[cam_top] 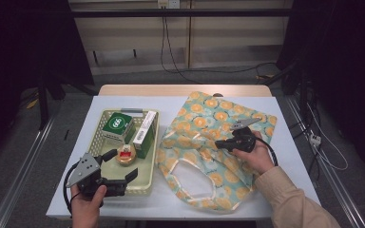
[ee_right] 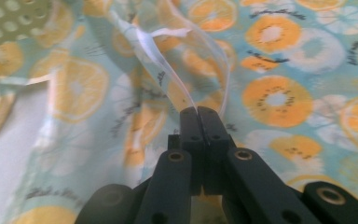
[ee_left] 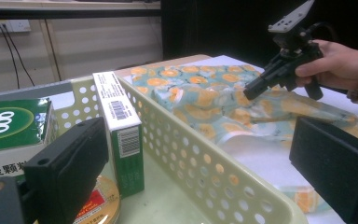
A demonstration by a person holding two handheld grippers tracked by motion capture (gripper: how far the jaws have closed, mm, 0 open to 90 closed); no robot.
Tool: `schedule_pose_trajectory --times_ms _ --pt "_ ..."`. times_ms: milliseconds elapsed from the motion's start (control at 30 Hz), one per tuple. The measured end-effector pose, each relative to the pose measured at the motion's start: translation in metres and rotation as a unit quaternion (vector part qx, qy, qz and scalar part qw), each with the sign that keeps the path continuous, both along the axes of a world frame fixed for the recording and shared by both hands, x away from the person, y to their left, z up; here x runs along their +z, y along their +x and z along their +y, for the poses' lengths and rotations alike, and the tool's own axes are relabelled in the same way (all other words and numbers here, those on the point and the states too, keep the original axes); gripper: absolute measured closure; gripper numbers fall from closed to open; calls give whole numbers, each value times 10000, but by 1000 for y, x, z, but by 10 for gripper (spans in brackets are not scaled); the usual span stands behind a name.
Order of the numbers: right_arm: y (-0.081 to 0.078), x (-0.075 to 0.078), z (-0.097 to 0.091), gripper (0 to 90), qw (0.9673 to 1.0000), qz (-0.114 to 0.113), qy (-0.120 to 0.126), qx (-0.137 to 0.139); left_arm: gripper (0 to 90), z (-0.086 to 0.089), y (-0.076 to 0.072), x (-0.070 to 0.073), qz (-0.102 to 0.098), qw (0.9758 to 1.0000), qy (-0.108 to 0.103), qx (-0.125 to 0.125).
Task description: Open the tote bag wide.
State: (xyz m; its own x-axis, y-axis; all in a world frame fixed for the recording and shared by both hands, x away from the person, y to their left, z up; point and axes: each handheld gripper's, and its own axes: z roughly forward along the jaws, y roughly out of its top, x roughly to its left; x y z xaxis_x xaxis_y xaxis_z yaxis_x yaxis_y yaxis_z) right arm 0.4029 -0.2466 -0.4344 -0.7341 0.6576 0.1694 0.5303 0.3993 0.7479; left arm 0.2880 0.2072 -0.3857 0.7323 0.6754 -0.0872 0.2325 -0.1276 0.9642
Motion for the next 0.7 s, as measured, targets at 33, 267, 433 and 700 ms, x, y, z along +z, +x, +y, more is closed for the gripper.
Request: schedule_pose_trajectory --times_ms 33,267,433,700 --pt "2 -1 -1 900 10000 -39 -35 -52 43 0 0 0 3 10000 0 0" --pt "14 -10 -1 895 9992 -180 -243 -252 43 0 1 -1 9 10000 13 -1" --pt "11 -18 7 875 9989 -143 -432 -73 43 0 0 -1 7 10000 11 0" --pt "4 -13 13 664 9987 -243 -453 -16 43 1 0 0 -5 10000 1 9"
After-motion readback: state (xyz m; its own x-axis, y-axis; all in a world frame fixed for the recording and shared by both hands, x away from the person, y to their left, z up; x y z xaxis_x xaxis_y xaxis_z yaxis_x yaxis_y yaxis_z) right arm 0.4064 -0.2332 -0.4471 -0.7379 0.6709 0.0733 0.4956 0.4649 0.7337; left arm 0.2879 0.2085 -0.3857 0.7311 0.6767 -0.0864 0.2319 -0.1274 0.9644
